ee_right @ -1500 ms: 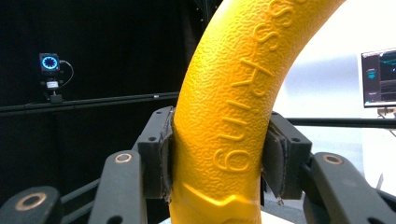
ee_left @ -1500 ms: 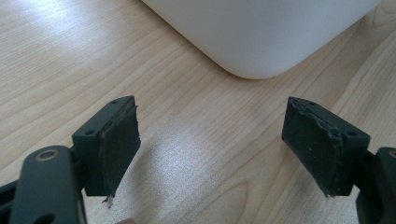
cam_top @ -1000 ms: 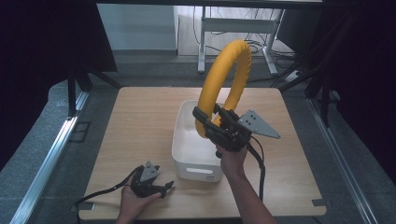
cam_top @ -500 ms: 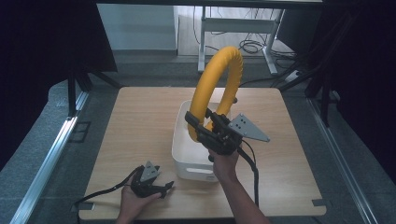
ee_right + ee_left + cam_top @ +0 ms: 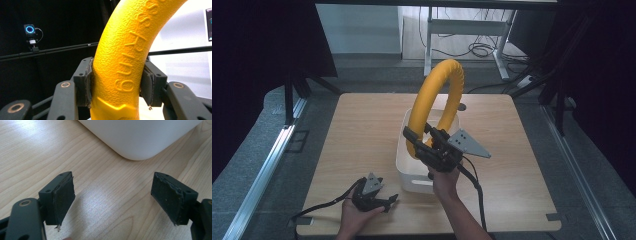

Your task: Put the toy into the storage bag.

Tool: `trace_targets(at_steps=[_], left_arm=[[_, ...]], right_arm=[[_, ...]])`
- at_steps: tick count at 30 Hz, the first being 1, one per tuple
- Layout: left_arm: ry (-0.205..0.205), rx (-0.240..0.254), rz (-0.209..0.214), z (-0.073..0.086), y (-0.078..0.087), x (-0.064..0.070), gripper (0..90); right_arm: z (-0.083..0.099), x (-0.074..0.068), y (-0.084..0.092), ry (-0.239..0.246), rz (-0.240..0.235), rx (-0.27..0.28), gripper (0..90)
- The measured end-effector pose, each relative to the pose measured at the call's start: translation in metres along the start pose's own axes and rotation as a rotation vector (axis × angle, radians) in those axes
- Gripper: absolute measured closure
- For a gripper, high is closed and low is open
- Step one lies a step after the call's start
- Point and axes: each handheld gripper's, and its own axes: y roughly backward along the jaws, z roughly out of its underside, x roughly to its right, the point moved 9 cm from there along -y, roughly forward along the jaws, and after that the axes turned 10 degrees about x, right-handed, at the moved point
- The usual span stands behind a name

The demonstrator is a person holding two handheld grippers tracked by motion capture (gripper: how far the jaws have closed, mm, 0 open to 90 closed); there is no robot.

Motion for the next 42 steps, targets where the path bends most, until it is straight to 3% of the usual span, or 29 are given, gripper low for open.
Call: trace_targets(at_steps=[13, 22, 42], left_arm=[[0.0, 0.001, -0.002, 0.0, 0.0, 0.0, 19.2], [-0.002, 0.006, -0.003, -0.001, 0.001, -0.001, 19.2], [-0.003, 0.003, -0.001, -0.001, 0.0, 0.0, 19.2]], right_arm=[[0.019, -0.006, 0.002, 0.001, 0.026, -0.004, 49.0], [0.03, -0.003, 0.003, -0.016, 0.051, -0.014, 48.9], [0.06, -0.001, 0.012, -0.048, 0.084, -0.085, 48.4]])
